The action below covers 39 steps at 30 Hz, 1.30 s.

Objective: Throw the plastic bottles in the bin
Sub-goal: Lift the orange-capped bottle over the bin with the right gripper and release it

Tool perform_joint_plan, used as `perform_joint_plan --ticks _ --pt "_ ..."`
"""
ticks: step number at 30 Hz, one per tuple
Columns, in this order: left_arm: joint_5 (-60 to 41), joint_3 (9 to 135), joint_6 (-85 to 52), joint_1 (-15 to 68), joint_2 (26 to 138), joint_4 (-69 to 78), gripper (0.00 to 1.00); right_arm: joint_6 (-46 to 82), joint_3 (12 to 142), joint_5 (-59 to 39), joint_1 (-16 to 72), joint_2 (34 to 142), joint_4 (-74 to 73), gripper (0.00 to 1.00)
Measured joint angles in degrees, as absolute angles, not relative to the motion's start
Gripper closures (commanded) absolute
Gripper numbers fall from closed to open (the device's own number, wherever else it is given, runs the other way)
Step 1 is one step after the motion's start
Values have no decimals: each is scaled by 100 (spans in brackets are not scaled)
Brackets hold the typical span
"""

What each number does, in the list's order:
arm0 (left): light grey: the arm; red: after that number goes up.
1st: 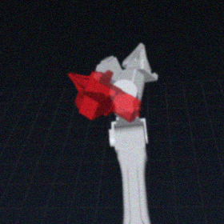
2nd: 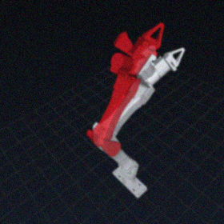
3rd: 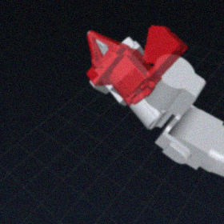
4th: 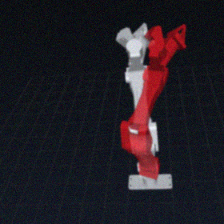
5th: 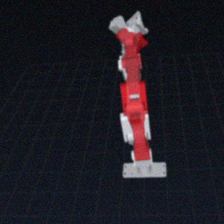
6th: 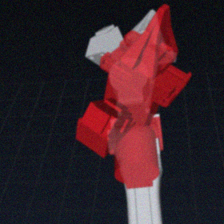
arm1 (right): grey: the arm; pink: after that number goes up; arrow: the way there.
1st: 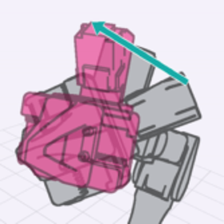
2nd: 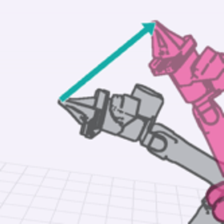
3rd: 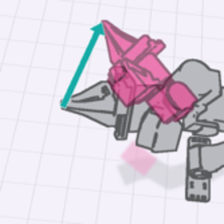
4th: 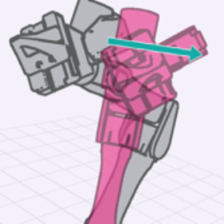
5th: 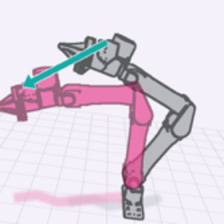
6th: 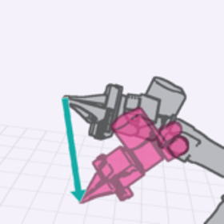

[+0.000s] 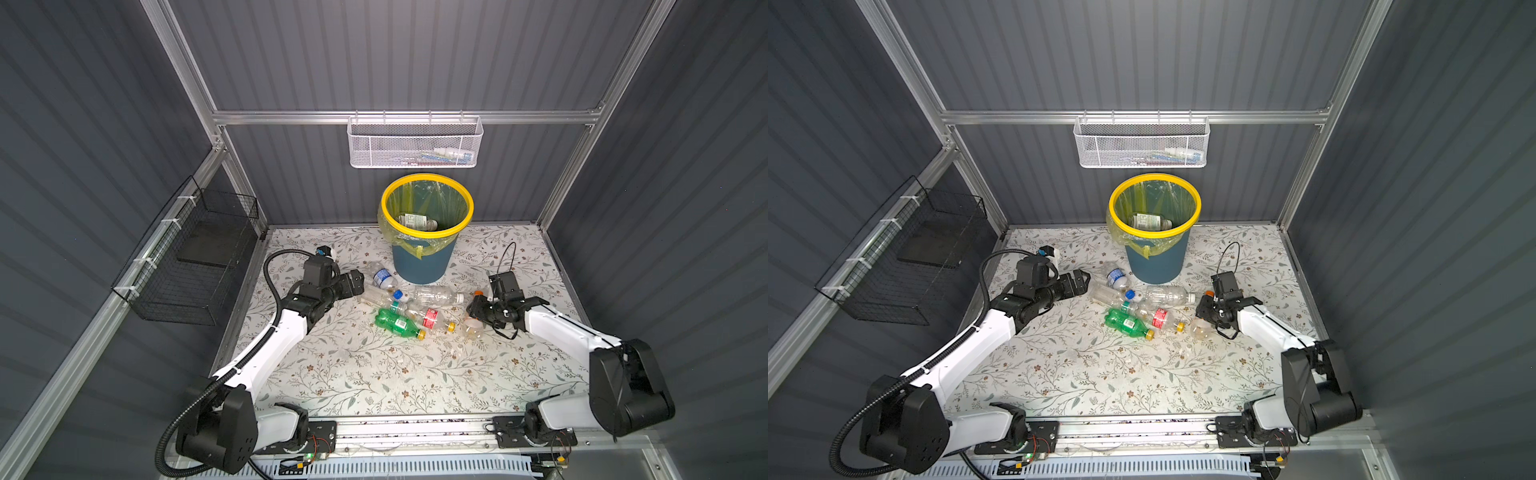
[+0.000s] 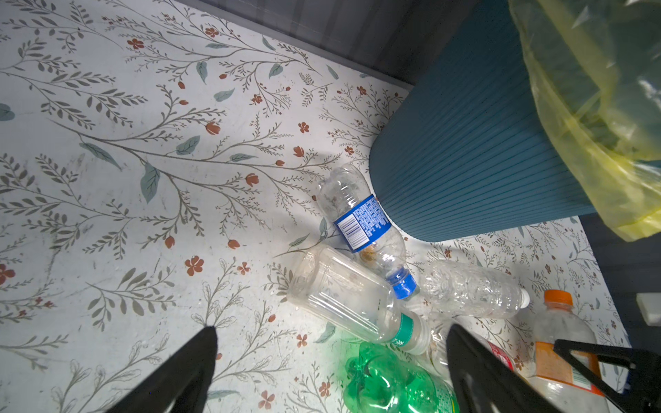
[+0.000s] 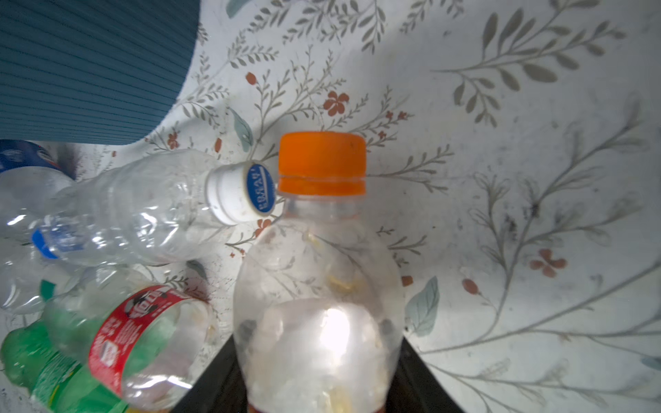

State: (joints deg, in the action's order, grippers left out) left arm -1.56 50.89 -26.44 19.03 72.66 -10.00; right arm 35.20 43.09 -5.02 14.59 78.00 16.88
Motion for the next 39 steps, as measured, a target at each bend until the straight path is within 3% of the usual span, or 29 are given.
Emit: perform_joint_plan --ticks 12,29,34,39 --pt "-373 4797 -2657 1900 7107 -620 0 3133 4390 -268 910 5846 2084 49" --pt "-895 4501 -1839 1900 6720 -462 3 2032 4414 314 816 2910 1651 46" --pt "-958 4475 -1739 1903 6692 -523 2 1966 4928 167 816 3227 819 45" --pt "-969 4484 -1588 1903 6486 -725 2 2189 6565 -399 823 5113 -318 48"
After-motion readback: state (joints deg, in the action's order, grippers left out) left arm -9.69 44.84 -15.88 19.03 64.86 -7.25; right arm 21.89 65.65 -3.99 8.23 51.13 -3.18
